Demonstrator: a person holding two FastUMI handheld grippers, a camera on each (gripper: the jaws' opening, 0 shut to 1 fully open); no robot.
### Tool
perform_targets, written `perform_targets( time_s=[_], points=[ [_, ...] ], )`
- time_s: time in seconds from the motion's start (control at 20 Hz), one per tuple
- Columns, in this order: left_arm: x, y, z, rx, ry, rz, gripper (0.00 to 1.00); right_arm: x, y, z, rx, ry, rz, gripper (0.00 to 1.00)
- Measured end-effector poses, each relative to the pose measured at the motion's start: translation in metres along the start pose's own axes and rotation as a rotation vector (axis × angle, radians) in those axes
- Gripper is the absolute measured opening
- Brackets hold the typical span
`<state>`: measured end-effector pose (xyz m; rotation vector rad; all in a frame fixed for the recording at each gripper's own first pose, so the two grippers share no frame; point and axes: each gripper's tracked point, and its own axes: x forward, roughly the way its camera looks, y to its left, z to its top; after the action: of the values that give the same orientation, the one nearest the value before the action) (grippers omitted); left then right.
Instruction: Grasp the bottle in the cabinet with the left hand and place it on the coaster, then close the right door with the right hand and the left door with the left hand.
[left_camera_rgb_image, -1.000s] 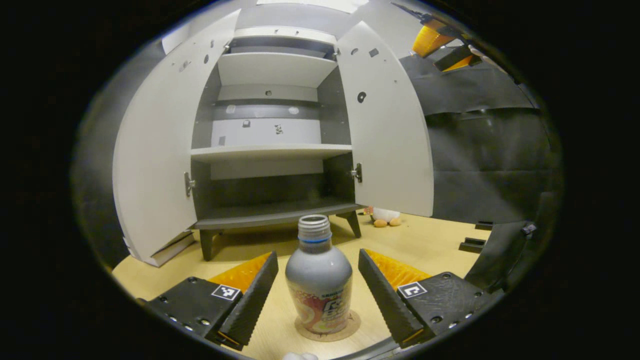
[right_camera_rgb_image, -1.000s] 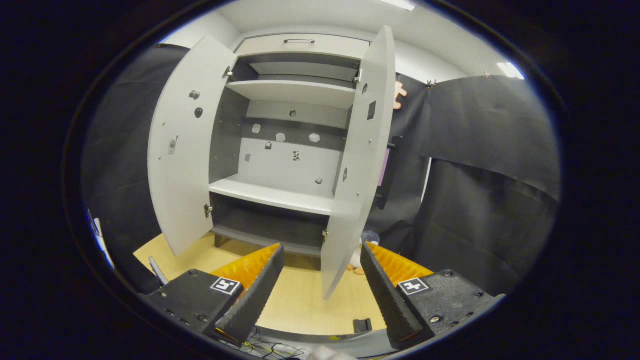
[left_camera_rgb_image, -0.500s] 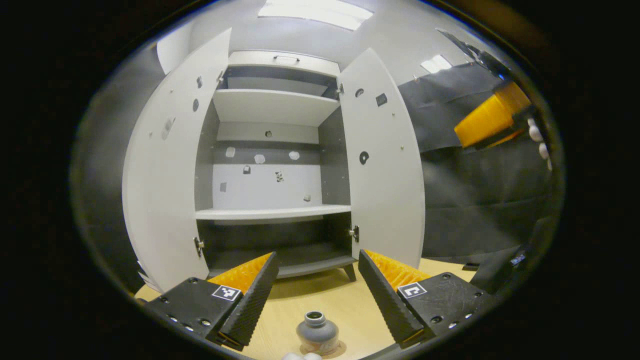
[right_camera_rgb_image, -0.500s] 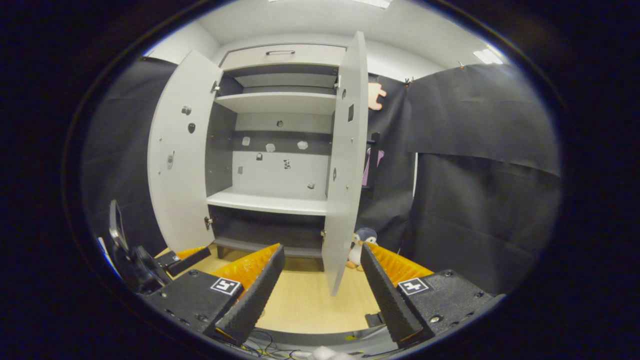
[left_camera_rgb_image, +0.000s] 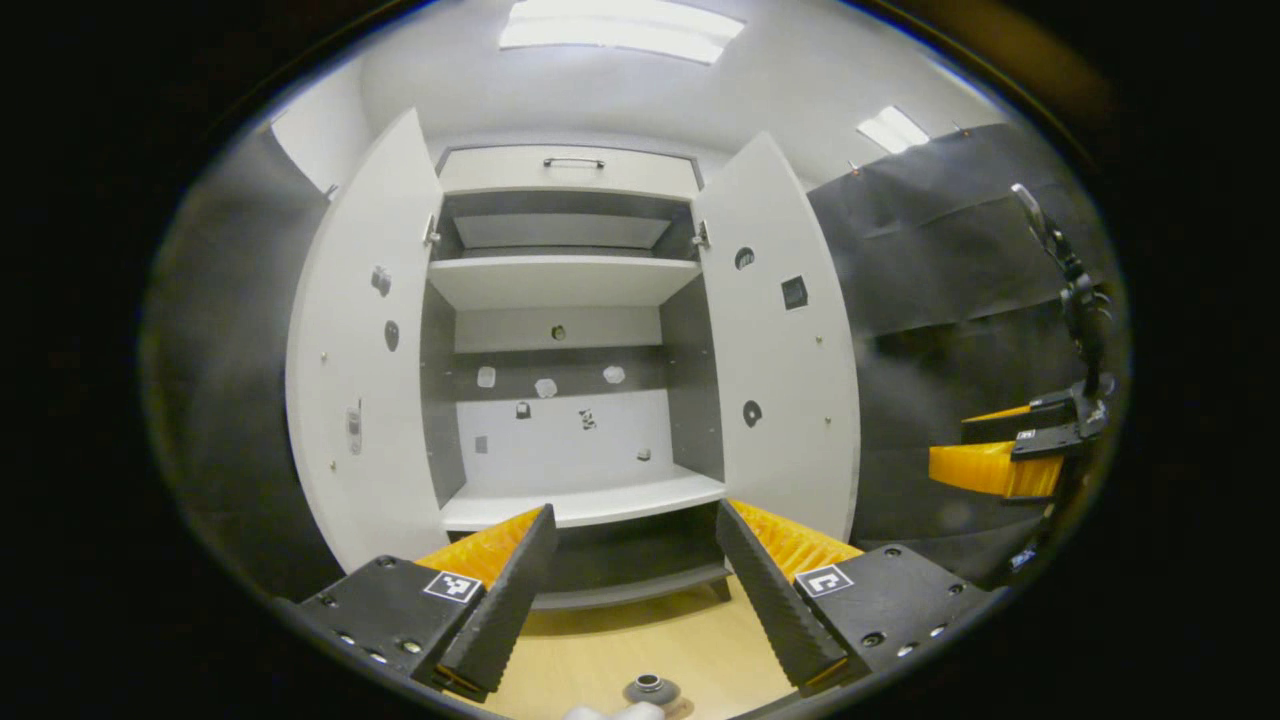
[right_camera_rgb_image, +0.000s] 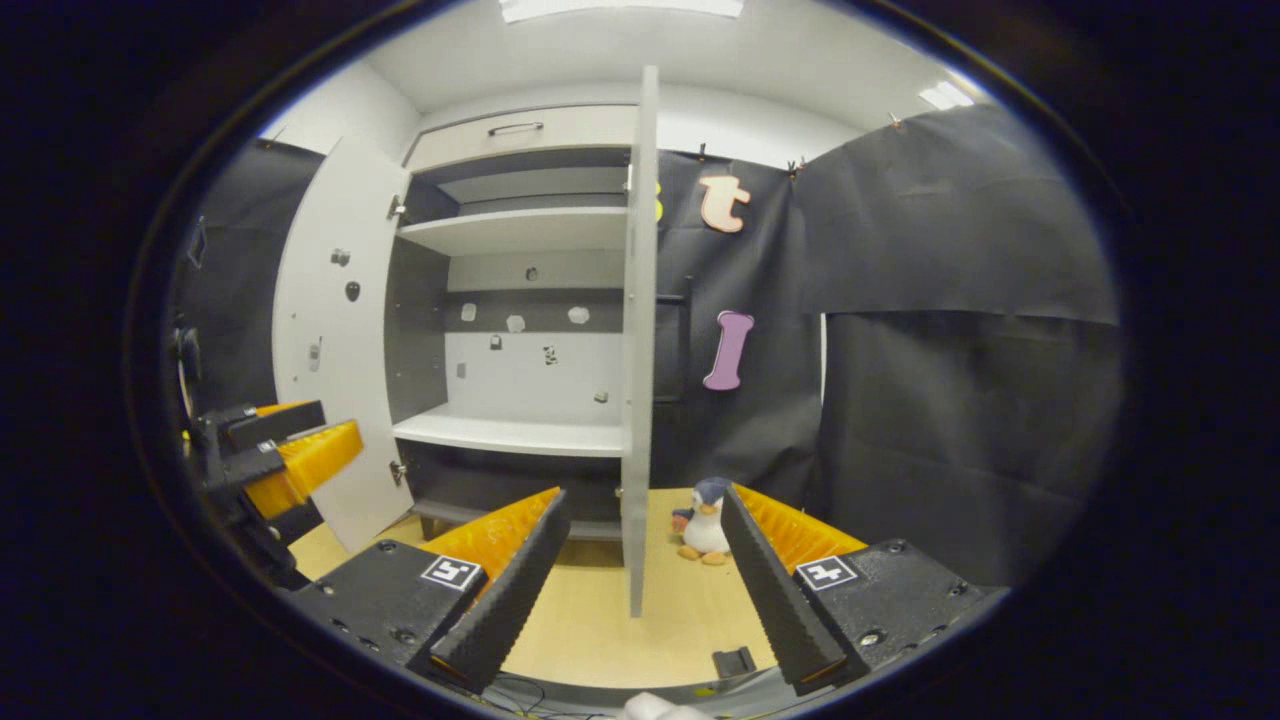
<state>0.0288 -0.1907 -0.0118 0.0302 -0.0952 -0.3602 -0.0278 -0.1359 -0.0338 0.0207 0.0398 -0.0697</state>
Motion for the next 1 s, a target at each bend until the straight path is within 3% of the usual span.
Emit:
perform_targets(
  time_s=[0.3, 0.45, 0.7, 1.0],
  points=[
    [-0.009, 0.005, -0.006, -0.019, 0.136, 0.151, 0.98, 0.050, -0.107, 0.010, 0.062, 0.011, -0.015, 0.99],
    [-0.014, 0.006, -0.007, -0.023, 0.161, 0.216, 0.96, 0.089, -0.142, 0.019, 0.083, 0.018, 0.013, 1.00],
    [-0.026, 0.011, 0.003, -0.003, 0.155, 0.336, 0.98, 0.149, -0.141, 0.040, 0.092, 0.039, 0.132, 1.00],
    [-0.033, 0.017, 0.008, -0.021, 0.150, 0.341, 0.96, 0.185, -0.089, 0.077, 0.079, 0.006, 0.237, 1.00]
  ],
)
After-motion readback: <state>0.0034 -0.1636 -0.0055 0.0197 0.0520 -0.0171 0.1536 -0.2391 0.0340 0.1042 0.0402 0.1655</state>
